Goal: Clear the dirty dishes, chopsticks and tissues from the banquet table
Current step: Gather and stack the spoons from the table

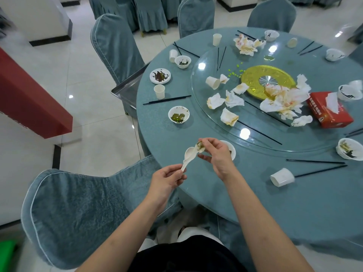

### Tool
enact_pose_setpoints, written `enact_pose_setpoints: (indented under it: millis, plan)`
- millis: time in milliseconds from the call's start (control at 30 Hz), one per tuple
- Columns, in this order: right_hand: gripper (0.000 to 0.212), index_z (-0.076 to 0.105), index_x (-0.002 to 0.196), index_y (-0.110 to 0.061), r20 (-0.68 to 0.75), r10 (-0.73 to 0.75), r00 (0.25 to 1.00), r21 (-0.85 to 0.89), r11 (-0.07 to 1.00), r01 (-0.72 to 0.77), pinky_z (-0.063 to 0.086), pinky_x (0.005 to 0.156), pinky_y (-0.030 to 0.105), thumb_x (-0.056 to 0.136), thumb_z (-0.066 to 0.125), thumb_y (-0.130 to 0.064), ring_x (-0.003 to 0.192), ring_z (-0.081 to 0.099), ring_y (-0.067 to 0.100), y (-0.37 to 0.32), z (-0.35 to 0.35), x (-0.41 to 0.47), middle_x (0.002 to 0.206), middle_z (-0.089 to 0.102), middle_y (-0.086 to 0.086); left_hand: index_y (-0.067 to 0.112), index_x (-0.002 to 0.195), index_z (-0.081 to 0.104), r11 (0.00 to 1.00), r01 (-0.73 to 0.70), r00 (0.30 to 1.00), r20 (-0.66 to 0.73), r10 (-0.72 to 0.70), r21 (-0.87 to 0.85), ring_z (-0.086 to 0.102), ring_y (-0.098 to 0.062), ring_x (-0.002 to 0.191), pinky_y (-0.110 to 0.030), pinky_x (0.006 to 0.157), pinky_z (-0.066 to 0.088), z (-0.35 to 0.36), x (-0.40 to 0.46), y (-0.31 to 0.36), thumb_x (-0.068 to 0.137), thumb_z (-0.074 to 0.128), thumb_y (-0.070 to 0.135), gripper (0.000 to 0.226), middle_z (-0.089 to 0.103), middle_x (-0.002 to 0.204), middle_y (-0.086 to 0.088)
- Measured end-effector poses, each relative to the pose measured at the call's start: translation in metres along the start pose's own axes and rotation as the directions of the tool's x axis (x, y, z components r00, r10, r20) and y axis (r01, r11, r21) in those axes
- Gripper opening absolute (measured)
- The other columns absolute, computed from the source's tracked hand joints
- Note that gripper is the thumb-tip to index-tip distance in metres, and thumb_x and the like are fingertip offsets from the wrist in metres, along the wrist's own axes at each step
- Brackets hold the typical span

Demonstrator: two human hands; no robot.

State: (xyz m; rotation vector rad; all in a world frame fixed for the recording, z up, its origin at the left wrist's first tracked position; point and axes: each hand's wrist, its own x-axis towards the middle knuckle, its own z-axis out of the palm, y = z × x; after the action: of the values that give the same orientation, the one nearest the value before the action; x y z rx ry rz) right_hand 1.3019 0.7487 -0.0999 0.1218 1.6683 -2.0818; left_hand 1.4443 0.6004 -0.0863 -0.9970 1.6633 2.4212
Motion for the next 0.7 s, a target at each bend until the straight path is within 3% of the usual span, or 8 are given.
enact_pose_setpoints:
  millis: [300,467,700]
  plan:
    - [0.009,0.069,0.102,-0.004,0.062,0.029,0.998,-0.128,0.992,-0.021,0.063,0.081,0.047,0.098,0.066,-0.012,0.098,0.074,0.031,0.0,0.013,-0.004,0.103,0.076,0.017,-0.001,0.117,0.07,1.0,0.0,0.999,0.032,0.001,-0.024,0.068,-0.023,0.089,-0.032,0.088,0.056,-0.008,-0.007,0.004,0.096,0.063,-0.001,0.022,0.074,0.111,-0.021]
    - [0.009,0.072,0.101,-0.003,0.125,0.031,0.992,-0.175,0.985,-0.009,0.062,0.079,0.042,0.097,0.068,-0.01,0.093,0.074,0.024,0.002,0.03,-0.005,0.102,0.076,0.017,-0.002,0.121,0.069,0.994,0.006,0.999,0.038,-0.002,-0.111,0.068,-0.022,0.087,-0.025,0.078,0.059,-0.025,-0.015,0.006,0.098,0.061,0.0,0.024,0.073,0.115,-0.022]
    - [0.008,0.074,0.1,-0.003,0.172,0.025,0.985,-0.197,0.98,0.009,0.061,0.074,0.036,0.095,0.069,-0.008,0.085,0.071,0.02,0.01,0.082,-0.02,0.091,0.076,0.012,0.003,0.12,0.071,0.983,-0.039,0.998,0.036,0.046,-0.182,0.064,-0.022,0.085,-0.025,0.079,0.058,-0.069,-0.035,0.013,0.1,0.058,0.003,0.024,0.069,0.113,-0.028]
